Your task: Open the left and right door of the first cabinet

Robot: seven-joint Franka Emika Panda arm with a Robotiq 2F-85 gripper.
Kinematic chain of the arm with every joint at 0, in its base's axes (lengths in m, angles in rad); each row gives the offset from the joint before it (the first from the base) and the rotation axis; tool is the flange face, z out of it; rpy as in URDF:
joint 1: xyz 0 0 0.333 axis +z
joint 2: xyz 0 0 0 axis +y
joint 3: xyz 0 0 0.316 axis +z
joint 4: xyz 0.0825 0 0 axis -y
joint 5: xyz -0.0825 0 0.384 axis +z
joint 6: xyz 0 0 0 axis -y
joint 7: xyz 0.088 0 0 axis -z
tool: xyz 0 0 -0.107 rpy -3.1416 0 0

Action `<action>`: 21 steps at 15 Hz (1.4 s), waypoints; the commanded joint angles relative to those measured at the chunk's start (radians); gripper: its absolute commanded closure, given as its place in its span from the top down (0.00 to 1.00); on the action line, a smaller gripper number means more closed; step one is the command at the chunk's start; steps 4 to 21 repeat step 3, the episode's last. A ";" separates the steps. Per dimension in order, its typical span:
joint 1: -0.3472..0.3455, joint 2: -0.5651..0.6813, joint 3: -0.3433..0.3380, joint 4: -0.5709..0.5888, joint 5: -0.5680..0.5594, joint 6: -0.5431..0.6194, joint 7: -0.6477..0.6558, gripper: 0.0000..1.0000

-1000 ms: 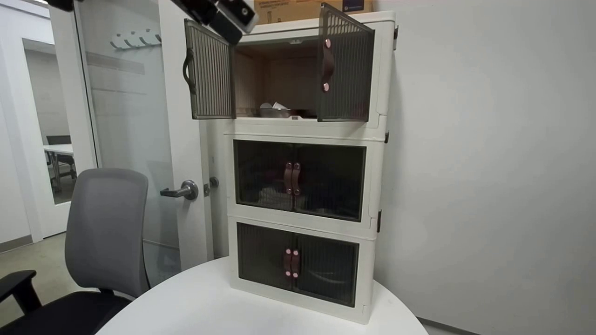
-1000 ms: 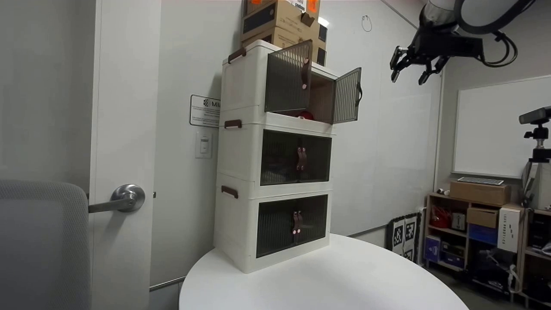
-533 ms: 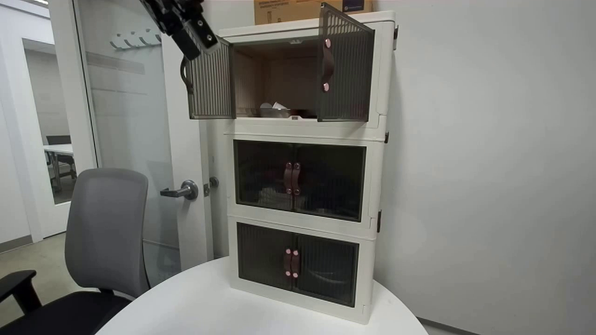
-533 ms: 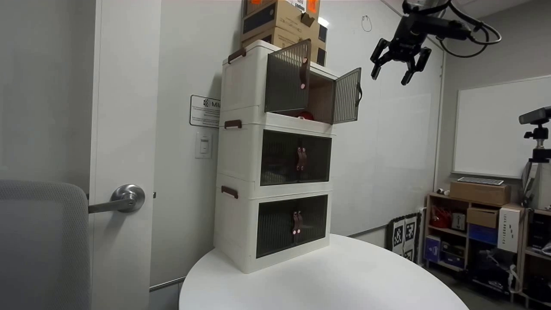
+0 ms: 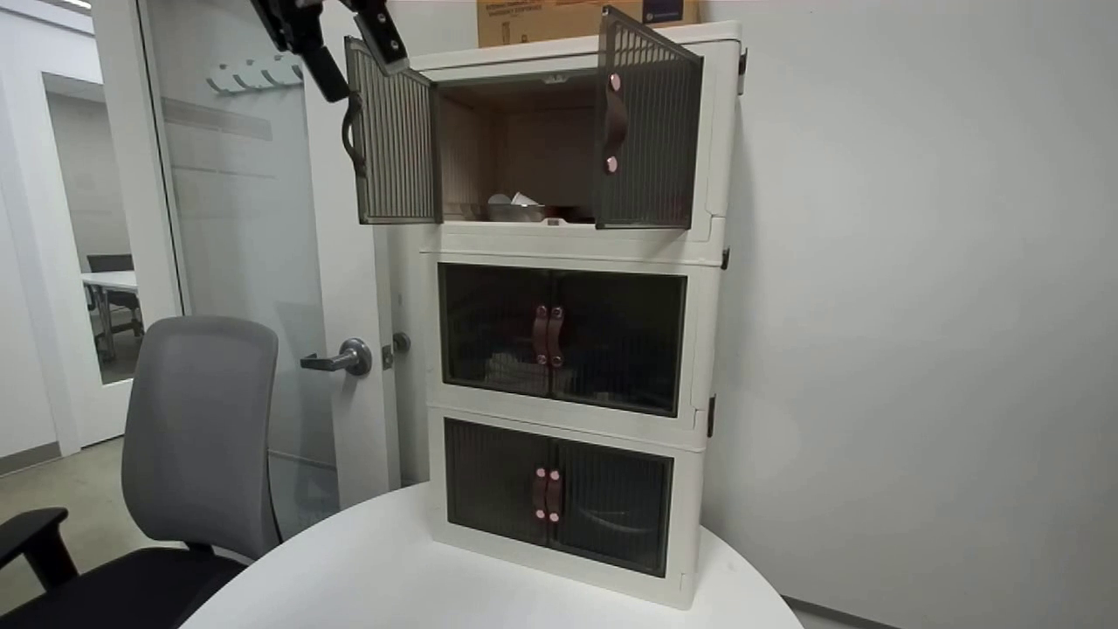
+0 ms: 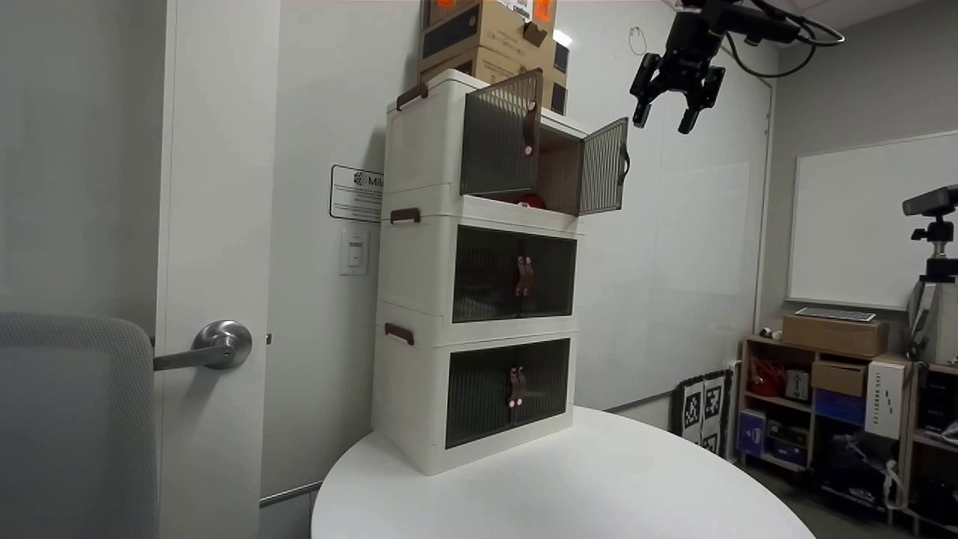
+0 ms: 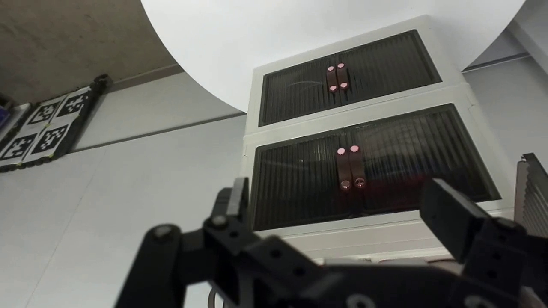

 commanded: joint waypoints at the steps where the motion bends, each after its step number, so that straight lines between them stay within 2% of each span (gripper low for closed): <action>1: 0.012 0.002 -0.010 0.002 -0.006 -0.004 0.004 1.00; 21: 0.012 0.002 -0.011 0.001 -0.006 -0.004 0.004 1.00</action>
